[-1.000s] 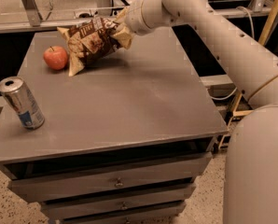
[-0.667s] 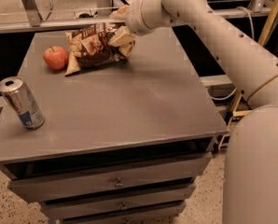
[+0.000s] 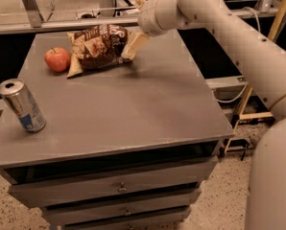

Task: Move brown chip bag near apple

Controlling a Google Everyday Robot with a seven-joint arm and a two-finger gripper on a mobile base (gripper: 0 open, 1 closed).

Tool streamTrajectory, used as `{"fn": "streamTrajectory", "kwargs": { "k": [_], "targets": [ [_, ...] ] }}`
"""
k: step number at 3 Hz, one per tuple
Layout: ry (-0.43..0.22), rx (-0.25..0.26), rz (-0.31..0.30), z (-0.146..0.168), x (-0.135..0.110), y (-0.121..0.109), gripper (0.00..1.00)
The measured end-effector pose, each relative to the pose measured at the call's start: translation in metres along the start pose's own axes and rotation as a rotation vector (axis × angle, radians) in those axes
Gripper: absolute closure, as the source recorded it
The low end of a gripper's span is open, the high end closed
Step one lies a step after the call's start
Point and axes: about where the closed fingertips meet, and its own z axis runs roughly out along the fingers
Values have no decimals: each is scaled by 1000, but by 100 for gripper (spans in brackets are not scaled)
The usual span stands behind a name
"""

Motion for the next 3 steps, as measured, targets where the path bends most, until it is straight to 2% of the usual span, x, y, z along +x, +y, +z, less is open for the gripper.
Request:
{"fn": "streamTrajectory", "kwargs": {
  "k": [1,2,3],
  "targets": [
    [-27,106,58,-51,18,-14,0],
    [-44,173,78,-93,28,-26,0],
    [-41,182,83,-100,32,-27,0]
  ]
}}
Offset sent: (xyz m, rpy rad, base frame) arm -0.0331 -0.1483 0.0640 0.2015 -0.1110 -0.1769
